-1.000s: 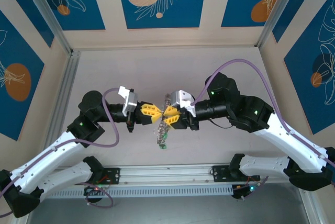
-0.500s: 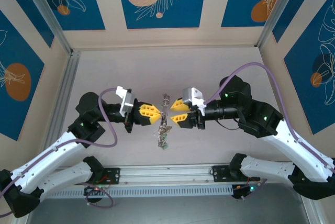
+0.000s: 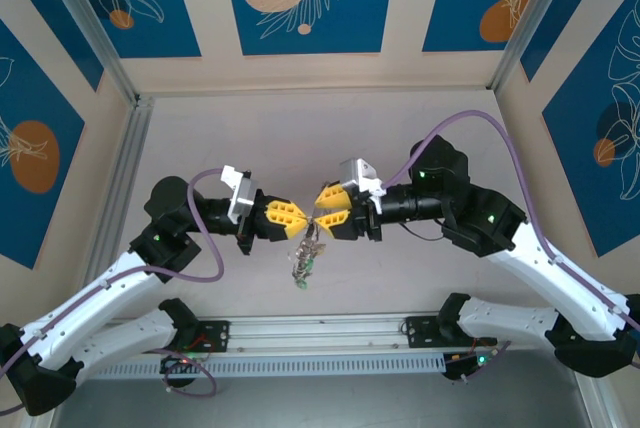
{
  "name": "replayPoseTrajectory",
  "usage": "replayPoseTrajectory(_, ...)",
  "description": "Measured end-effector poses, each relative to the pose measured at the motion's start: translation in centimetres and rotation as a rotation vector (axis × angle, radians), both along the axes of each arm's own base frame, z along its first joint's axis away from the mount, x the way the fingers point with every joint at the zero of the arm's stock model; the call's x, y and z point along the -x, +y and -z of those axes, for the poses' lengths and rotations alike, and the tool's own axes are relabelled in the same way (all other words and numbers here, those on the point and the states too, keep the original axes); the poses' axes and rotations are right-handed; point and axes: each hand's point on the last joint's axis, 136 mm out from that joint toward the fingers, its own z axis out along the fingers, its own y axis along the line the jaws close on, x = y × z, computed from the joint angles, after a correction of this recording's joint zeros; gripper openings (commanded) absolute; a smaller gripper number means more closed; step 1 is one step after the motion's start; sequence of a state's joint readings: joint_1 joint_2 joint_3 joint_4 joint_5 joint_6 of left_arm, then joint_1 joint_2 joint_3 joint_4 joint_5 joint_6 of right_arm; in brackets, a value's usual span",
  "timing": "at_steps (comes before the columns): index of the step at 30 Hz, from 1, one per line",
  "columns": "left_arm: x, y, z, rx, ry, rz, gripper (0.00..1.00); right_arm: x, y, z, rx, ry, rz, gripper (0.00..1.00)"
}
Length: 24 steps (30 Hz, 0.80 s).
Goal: Put the keys on the keyring
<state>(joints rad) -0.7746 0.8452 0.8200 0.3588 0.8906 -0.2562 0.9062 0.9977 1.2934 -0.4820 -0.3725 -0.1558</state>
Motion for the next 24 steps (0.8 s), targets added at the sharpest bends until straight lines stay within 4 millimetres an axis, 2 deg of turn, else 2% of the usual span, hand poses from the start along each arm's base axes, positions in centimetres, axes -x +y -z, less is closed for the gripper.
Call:
replayPoseTrajectory(4, 0.0, 0.0, 0.0, 0.000, 0.000, 0.000, 0.00, 0.0, 0.3, 0.3, 0.005, 0.017, -0.011, 0.26)
replayPoseTrajectory(7, 0.0, 0.0, 0.0, 0.000, 0.000, -0.001, 0.00, 0.1, 0.4, 0.3, 0.006, 0.023, -0.023, 0.13)
replayPoseTrajectory(9, 0.0, 0.0, 0.0, 0.000, 0.000, -0.002, 0.00, 0.3, 0.4, 0.4, 0.008, 0.027, -0.030, 0.00)
replayPoseTrajectory(13, -0.4, -0.1, 0.4, -0.020, 0.004, -0.023, 0.00, 0.2, 0.2, 0.8, 0.026, 0.025, -0.018, 0.00)
replayPoseTrajectory(14, -0.6, -0.1, 0.6, -0.033, 0.006, -0.036, 0.04, 0.0, 0.2, 1.0, 0.036, 0.024, -0.006, 0.00)
replayPoseTrajectory(15, -0.8, -0.1, 0.8, -0.050, 0.009, -0.049, 0.13, -0.2, 0.1, 1.2, 0.045, 0.020, 0.006, 0.00)
replayPoseTrajectory(18, -1.2, 0.0, 0.7, -0.097, -0.002, -0.091, 0.31, -0.8, -0.3, 1.2, 0.076, 0.003, 0.051, 0.00)
replayPoseTrajectory(20, -1.3, 0.4, 0.1, -0.119, -0.023, -0.120, 0.34, -1.2, -0.7, 1.0, 0.095, -0.015, 0.084, 0.00)
replayPoseTrajectory(24, -1.3, 1.4, -0.8, -0.166, -0.058, -0.186, 0.34, -1.8, -1.3, 0.1, 0.116, -0.054, 0.125, 0.00)
